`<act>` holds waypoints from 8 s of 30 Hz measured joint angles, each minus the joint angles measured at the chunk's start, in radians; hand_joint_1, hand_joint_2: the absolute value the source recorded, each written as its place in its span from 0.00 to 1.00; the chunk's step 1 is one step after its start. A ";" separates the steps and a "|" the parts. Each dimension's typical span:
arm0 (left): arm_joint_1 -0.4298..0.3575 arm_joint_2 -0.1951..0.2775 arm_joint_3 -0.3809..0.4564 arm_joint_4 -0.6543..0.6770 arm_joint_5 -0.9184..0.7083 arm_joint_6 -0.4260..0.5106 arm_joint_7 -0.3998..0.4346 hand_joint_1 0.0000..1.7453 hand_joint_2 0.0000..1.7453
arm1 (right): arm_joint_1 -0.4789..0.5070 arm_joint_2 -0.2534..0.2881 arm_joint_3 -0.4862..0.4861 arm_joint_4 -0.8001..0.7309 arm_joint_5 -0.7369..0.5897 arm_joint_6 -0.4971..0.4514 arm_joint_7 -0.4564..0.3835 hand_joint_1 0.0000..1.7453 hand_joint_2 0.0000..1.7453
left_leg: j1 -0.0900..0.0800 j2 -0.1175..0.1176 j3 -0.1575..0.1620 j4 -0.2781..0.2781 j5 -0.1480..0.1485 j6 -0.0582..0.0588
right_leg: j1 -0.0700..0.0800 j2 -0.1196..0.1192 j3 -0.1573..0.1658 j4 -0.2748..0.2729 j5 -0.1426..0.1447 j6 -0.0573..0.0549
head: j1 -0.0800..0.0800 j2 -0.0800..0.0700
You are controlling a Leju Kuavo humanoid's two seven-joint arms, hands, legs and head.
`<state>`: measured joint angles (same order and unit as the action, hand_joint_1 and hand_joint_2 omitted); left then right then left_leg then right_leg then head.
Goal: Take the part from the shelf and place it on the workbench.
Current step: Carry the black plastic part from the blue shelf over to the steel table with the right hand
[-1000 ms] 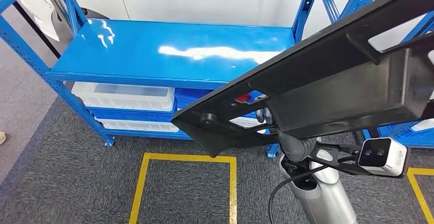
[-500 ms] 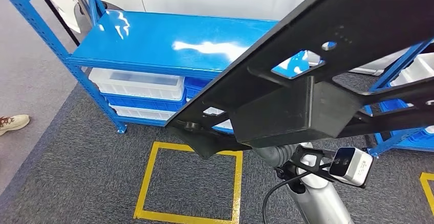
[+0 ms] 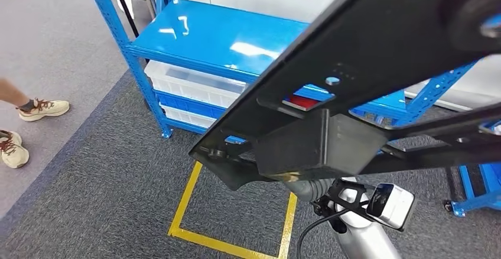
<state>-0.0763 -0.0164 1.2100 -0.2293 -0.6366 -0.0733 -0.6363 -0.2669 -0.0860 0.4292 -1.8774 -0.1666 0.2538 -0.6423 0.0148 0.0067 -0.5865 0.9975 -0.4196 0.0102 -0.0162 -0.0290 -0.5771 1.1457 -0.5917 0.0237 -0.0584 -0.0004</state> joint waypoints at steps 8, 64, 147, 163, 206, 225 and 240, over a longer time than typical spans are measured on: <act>0.000 0.010 0.003 0.000 0.000 0.009 0.013 0.00 1.00 | 0.166 -0.045 -0.041 -0.062 -0.003 0.070 -0.054 1.00 1.00 | -0.012 -0.104 -0.010 0.013 0.001 0.000 | 0.005 0.094 -0.008 -0.091 0.123 -0.034 | 0.000 0.000; 0.005 0.074 -0.035 -0.015 -0.145 0.037 0.057 0.00 1.00 | 0.426 0.057 -0.124 -0.113 0.057 0.141 -0.056 1.00 1.00 | -0.012 -0.031 -0.002 -0.001 0.004 0.019 | 0.004 0.024 -0.071 0.132 -0.042 -0.002 | 0.000 0.000; 0.038 0.073 0.016 -0.014 -0.160 0.044 0.105 0.00 1.00 | 0.514 -0.067 -0.125 -0.061 0.061 0.160 -0.056 1.00 1.00 | -0.014 0.052 0.012 0.028 -0.038 -0.011 | 0.021 -0.081 0.049 -0.142 0.097 -0.035 | 0.000 0.000; 0.033 0.078 0.025 -0.014 -0.152 0.037 0.100 0.00 1.00 | 0.474 -0.070 -0.125 -0.039 0.044 0.161 -0.055 1.00 1.00 | -0.010 -0.133 0.015 0.010 -0.026 0.006 | 0.000 0.110 0.015 -0.129 0.121 -0.008 | 0.000 0.000; 0.041 0.076 0.066 -0.014 -0.163 0.053 0.100 0.00 1.00 | 0.429 -0.099 -0.129 0.014 -0.014 0.181 -0.055 1.00 1.00 | 0.003 0.018 -0.046 0.142 -0.079 -0.035 | 0.006 -0.057 0.044 -0.156 0.109 -0.037 | 0.000 0.000; 0.030 0.079 0.101 -0.014 -0.129 -0.058 0.063 0.00 1.00 | 0.426 -0.091 -0.166 0.008 -0.061 0.225 -0.056 1.00 1.00 | -0.012 -0.038 0.033 0.008 -0.057 -0.001 | 0.010 0.035 0.013 -0.135 0.113 -0.016 | 0.000 0.000; 0.037 0.081 0.117 -0.014 -0.145 -0.052 0.047 0.00 1.00 | 0.417 -0.063 -0.171 0.011 -0.068 0.235 -0.056 1.00 1.00 | -0.010 0.003 -0.049 0.050 -0.012 -0.019 | 0.007 0.018 0.140 -0.158 0.012 -0.020 | 0.000 0.000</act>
<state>-0.0398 0.0649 1.3269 -0.2430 -0.7815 -0.1253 -0.5893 0.1501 -0.1486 0.2584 -1.8664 -0.2346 0.4892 -0.6981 0.0047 0.0097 -0.6360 1.0478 -0.4314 -0.0083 -0.0090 -0.0114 -0.4371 0.9880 -0.5797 0.0035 -0.0584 -0.0004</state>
